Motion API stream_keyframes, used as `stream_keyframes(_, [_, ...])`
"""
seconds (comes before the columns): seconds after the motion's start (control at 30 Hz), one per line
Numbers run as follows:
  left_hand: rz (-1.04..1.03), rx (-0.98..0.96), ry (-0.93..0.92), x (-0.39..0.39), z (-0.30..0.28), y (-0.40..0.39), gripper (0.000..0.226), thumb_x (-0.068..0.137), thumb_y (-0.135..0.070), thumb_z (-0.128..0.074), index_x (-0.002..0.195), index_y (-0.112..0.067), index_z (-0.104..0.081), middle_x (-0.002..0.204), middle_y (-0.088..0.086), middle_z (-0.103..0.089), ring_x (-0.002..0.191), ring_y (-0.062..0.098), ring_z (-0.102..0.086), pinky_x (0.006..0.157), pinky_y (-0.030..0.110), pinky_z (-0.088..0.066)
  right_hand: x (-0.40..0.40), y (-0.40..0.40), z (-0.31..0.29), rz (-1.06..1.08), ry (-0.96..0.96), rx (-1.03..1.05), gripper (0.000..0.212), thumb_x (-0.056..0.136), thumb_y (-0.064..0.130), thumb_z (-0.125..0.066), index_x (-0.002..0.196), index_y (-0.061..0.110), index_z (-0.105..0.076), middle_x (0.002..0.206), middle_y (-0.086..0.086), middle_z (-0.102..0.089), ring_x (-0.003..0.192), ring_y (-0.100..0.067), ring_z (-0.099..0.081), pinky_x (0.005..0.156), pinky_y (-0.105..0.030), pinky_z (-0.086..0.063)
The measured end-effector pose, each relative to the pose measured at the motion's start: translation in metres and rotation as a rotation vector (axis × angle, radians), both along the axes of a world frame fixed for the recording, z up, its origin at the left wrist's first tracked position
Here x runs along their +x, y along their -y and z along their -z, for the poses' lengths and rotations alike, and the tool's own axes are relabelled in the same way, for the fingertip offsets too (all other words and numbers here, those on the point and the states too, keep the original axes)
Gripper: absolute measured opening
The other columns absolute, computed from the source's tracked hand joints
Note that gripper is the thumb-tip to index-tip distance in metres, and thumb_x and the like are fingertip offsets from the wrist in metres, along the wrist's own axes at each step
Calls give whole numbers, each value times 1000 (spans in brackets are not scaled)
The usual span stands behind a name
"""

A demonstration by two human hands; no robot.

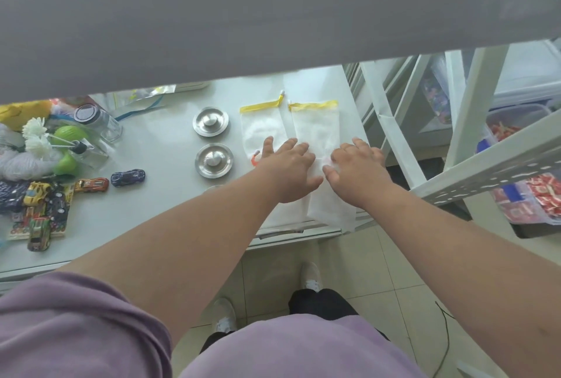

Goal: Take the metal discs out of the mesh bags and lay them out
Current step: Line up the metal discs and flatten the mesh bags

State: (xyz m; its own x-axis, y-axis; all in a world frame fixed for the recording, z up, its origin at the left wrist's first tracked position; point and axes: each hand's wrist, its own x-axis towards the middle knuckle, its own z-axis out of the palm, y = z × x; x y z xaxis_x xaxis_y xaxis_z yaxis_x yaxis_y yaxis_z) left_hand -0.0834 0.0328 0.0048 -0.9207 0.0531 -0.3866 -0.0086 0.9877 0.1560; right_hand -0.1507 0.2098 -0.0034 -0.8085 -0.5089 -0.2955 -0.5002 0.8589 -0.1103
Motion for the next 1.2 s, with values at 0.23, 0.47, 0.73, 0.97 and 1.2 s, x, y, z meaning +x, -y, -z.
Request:
stream_keyframes(0.23, [-46,7,-7,-4,8,-9,77,102,-71,-25,161,-24,-41,177,0,-24,165,26,-12,126,68,0,1,-4,5,-11,-16,-67,49,101,47,-45,140,20,-57,156,-7,-52,154,-30,-30,119,-56,-23])
stream_keyframes(0.47, [-91,-8,-12,-7,13,-15,81,101,-70,-23,167,-25,-30,178,1,-19,165,27,-9,126,69,2,-17,5,7,-27,-14,0,59,103,46,-39,152,15,-47,165,-4,-43,157,-26,-26,119,-54,-24])
stream_keyframes(0.73, [-108,-27,10,-24,10,-15,82,101,-66,-22,170,-21,-22,180,1,-12,166,24,-5,125,70,6,-30,19,3,-10,-43,43,53,105,39,-36,149,11,-48,160,-4,-48,154,-24,-32,115,-52,-30])
stream_keyframes(0.97, [-111,14,0,-27,8,-13,82,101,-65,-25,169,-19,-22,180,1,-12,165,18,-10,125,71,7,-31,21,3,0,-44,52,56,105,39,-36,153,11,-45,165,-6,-41,155,-26,-28,118,-51,-25])
stream_keyframes(1.2, [-89,4,-23,-5,-1,3,84,102,-67,-32,171,-24,-10,181,-1,-5,166,16,-4,126,69,9,-17,17,-7,5,-72,-22,59,101,40,-45,155,17,-41,168,-16,-33,157,-39,-22,122,-56,-21])
